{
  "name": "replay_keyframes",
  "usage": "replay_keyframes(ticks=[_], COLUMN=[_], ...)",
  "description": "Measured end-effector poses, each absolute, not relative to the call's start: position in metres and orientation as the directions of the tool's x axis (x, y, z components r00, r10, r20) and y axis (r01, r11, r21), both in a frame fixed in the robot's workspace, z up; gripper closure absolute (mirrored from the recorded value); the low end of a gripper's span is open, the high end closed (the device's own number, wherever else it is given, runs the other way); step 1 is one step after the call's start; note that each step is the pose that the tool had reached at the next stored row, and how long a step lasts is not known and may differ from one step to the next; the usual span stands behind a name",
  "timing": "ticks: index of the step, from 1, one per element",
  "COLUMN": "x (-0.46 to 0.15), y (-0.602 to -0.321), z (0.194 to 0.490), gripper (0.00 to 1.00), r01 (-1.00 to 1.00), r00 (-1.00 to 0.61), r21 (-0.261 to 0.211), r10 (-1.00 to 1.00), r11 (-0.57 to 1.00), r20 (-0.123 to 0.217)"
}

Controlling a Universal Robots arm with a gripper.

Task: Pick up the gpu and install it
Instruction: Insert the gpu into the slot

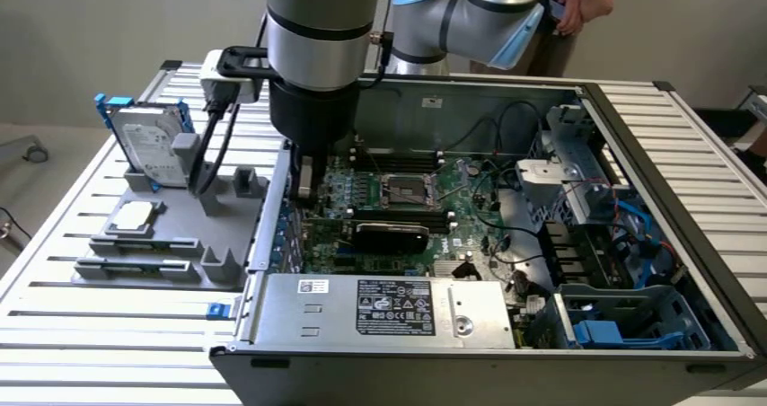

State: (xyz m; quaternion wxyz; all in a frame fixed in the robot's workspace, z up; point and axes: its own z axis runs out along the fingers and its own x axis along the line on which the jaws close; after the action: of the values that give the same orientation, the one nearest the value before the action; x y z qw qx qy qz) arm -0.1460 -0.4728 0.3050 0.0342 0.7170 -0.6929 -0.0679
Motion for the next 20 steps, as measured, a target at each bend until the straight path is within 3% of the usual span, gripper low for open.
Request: replay_keyframes(ticks=[20], x=[-0.143], y=[-0.4686], z=[0.2992], gripper=[0.89], r01=[-0.989], r00=[0.046], r21=[0.141], r10=[-0.998], r11=[-0.053], r20=[-0.05])
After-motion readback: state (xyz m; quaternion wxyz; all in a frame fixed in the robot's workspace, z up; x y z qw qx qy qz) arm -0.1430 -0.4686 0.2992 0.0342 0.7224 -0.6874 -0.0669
